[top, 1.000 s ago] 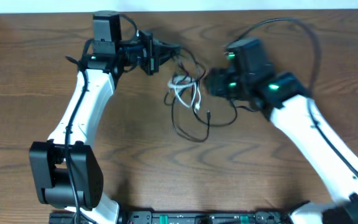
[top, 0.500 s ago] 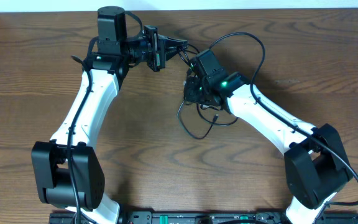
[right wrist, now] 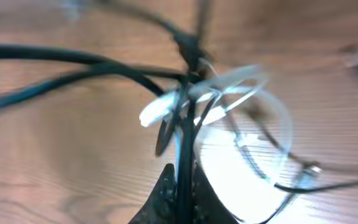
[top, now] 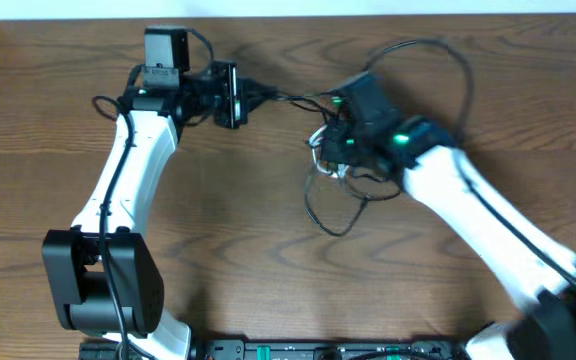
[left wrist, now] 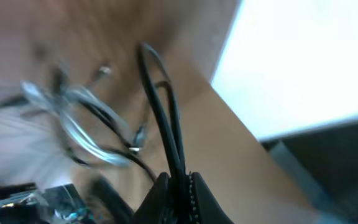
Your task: Untangle cables
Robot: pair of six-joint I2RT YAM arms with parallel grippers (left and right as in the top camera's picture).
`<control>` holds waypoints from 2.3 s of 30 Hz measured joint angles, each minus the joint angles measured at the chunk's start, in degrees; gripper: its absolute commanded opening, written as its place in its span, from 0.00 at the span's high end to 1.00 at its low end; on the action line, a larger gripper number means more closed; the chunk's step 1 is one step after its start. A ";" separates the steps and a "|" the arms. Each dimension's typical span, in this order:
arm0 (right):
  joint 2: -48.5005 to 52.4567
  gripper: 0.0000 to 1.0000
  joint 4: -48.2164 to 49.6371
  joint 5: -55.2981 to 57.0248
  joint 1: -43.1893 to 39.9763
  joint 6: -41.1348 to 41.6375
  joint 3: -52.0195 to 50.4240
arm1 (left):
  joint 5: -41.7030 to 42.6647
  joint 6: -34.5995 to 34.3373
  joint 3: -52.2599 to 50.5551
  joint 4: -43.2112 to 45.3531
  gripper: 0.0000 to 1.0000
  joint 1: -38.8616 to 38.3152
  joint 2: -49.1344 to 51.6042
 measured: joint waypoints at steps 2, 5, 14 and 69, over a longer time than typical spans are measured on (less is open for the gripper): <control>-5.81 0.99 -3.02 4.26 -1.42 -0.83 0.00 | -2.23 2.34 0.02 -4.04 0.92 0.63 0.00; -10.64 0.99 -5.35 8.59 -3.39 -1.42 0.02 | -7.21 6.67 0.11 -11.98 0.93 0.94 -0.02; -14.60 0.99 -1.38 8.94 -5.20 -1.90 0.00 | -28.46 15.56 0.11 -31.36 0.92 0.87 0.00; 21.53 0.99 -11.93 -19.32 -8.50 -20.33 0.26 | -30.51 43.06 -0.02 -26.23 0.92 -1.33 0.00</control>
